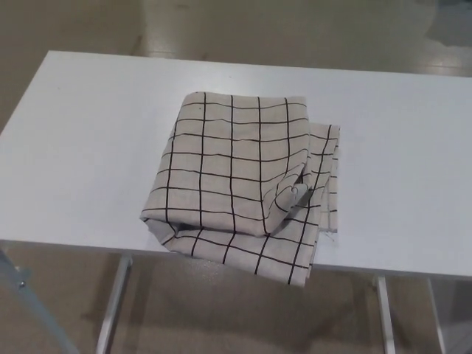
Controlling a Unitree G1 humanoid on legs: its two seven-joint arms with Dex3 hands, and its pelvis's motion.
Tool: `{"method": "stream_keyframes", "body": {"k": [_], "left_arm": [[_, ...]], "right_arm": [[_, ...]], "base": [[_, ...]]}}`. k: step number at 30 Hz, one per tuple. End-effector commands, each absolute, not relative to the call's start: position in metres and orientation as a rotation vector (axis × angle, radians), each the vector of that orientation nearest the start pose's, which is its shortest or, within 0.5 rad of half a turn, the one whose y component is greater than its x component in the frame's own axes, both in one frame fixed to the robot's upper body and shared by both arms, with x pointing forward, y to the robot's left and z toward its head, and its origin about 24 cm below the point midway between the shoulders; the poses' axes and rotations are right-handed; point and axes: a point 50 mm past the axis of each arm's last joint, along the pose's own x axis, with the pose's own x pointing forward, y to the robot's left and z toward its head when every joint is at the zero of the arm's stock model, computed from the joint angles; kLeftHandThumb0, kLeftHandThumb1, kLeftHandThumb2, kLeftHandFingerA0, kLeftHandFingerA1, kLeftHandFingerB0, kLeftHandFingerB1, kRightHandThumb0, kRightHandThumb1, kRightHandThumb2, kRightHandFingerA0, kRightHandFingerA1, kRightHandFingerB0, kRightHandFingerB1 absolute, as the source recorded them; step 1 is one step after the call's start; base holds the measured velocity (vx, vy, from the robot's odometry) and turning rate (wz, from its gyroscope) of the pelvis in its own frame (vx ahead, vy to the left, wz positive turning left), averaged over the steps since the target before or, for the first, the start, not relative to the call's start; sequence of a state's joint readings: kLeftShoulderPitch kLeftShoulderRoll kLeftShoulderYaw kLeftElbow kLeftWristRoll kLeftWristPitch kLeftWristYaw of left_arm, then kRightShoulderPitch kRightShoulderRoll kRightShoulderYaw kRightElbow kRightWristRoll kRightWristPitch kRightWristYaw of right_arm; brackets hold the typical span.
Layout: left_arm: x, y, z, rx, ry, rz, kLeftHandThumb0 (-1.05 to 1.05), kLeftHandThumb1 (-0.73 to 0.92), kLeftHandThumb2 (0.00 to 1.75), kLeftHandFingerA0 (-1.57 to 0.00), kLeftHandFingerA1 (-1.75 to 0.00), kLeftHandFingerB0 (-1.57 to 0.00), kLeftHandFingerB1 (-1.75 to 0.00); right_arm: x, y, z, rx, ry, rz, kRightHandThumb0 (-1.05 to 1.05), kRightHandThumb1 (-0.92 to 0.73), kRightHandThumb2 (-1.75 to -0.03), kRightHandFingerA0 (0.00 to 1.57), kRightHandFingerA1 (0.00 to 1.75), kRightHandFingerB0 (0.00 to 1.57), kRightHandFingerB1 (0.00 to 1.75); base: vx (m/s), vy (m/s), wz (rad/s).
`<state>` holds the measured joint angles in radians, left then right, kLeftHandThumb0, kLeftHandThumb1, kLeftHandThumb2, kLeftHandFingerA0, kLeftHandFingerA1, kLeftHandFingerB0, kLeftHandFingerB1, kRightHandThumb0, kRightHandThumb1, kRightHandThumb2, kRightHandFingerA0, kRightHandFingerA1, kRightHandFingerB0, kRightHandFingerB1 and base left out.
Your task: Use the left hand to fold a white towel with checkered patterns in half.
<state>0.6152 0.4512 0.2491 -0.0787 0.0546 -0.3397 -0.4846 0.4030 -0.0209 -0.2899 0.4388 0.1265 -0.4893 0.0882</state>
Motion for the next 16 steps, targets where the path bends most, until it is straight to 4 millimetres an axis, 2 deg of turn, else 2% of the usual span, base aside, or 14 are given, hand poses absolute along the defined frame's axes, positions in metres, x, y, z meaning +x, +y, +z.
{"method": "stream_keyframes", "body": {"k": [1, 2, 3, 4, 5, 7, 16], "left_arm": [[0.083, 0.284, -0.08, 0.153, 0.604, -0.015, -0.79, 0.46, 0.9, -0.43, -0.5, -0.31, -0.42], [0.084, 0.282, -0.095, 0.097, 0.658, 0.092, -0.8, 0.48, 0.91, -0.44, -0.51, -0.27, -0.41], [0.085, 0.281, -0.098, 0.086, 0.667, 0.118, -0.8, 0.48, 0.91, -0.44, -0.51, -0.27, -0.41], [0.083, 0.279, -0.103, 0.071, 0.685, 0.16, -0.87, 0.54, 0.66, -0.42, -0.39, -0.37, -0.35], [0.081, 0.278, -0.108, 0.06, 0.706, 0.192, -0.76, 0.59, 0.59, -0.41, -0.36, -0.38, -0.32], [0.08, 0.277, -0.112, 0.055, 0.728, 0.215, -0.75, 0.59, 0.59, -0.4, -0.36, -0.38, -0.33], [0.103, 0.279, -0.108, 0.058, 0.68, 0.203, -0.75, 0.58, 0.59, -0.37, -0.34, -0.37, -0.32]], "right_arm": [[0.072, -0.207, -0.091, 0.148, 0.454, -0.339, -0.37, -0.7, -0.6, 0.47, 0.58, 0.47, 0.49], [0.067, -0.201, -0.093, 0.131, 0.517, -0.313, -0.36, -0.71, -0.6, 0.47, 0.58, 0.45, 0.47], [0.067, -0.2, -0.094, 0.114, 0.527, -0.3, -0.36, -0.71, -0.6, 0.47, 0.58, 0.45, 0.47], [0.066, -0.202, -0.096, 0.084, 0.534, -0.283, -0.38, -0.72, -0.6, 0.45, 0.56, 0.44, 0.47], [0.064, -0.203, -0.099, 0.064, 0.537, -0.276, -0.38, -0.72, -0.6, 0.45, 0.57, 0.44, 0.47], [0.065, -0.205, -0.101, 0.047, 0.533, -0.275, -0.39, -0.72, -0.6, 0.45, 0.57, 0.44, 0.47], [0.093, -0.206, -0.097, 0.025, 0.461, -0.26, -0.41, -0.73, -0.61, 0.46, 0.58, 0.44, 0.47]], "base": [[0.0, 0.0, 0.0], [0.0, 0.0, 0.0], [0.0, 0.0, 0.0], [0.0, 0.0, 0.0], [0.0, 0.0, 0.0], [0.0, 0.0, 0.0], [0.0, 0.0, 0.0]]}}
